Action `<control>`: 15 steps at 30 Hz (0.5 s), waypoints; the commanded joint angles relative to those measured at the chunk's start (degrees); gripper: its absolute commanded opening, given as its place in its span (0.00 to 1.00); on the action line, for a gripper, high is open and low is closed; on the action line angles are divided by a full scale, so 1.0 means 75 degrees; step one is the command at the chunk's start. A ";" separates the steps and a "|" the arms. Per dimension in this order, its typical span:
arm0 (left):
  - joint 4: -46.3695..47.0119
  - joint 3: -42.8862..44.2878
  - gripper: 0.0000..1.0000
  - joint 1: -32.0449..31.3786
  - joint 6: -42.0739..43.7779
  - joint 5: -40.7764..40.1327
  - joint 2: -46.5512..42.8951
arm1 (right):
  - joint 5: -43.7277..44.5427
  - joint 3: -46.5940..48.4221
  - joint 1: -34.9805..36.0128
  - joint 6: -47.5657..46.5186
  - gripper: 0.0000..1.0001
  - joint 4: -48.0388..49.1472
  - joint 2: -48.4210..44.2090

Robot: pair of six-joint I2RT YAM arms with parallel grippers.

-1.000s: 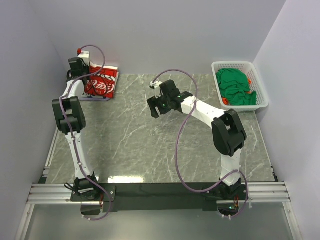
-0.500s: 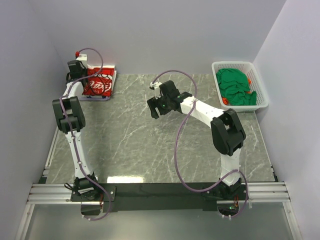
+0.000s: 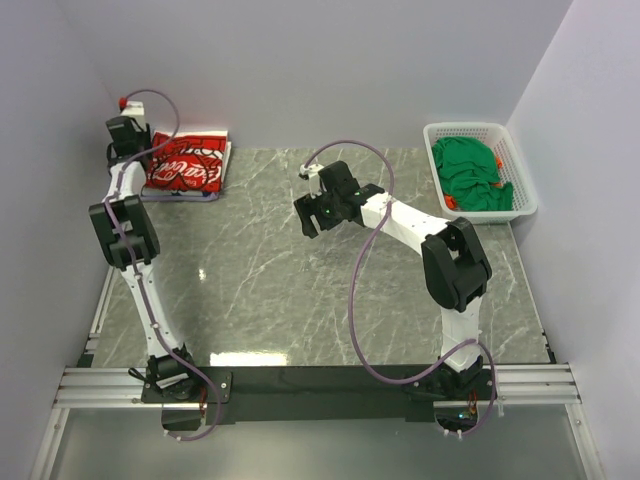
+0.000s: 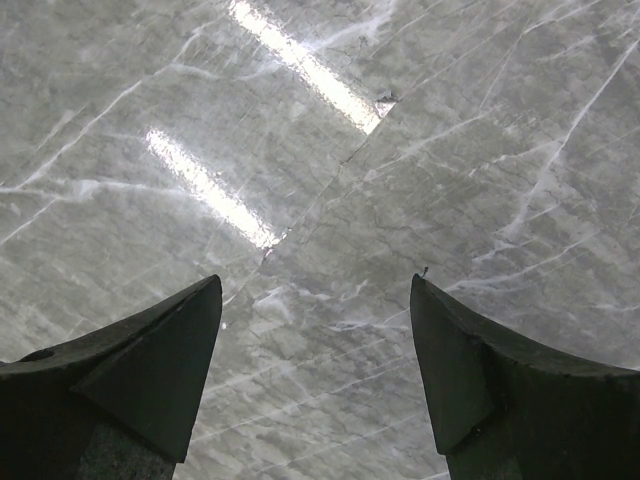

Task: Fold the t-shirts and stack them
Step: Neatly place the folded tshirt to the corner, then reset both grippers

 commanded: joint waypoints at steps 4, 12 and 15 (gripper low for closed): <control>0.0121 0.0720 0.49 0.0347 -0.0059 0.0217 -0.0439 | -0.0048 0.0298 0.0044 0.0068 0.82 0.0050 -0.0042; 0.0109 -0.0240 0.37 0.0418 -0.0189 0.2022 -0.0945 | -0.0083 0.0298 0.0044 0.0045 0.82 0.0015 0.0040; 0.0109 -0.0090 0.35 0.0441 -0.0376 0.2585 -0.0734 | -0.0141 0.0286 0.0044 0.0057 0.82 0.0039 0.0087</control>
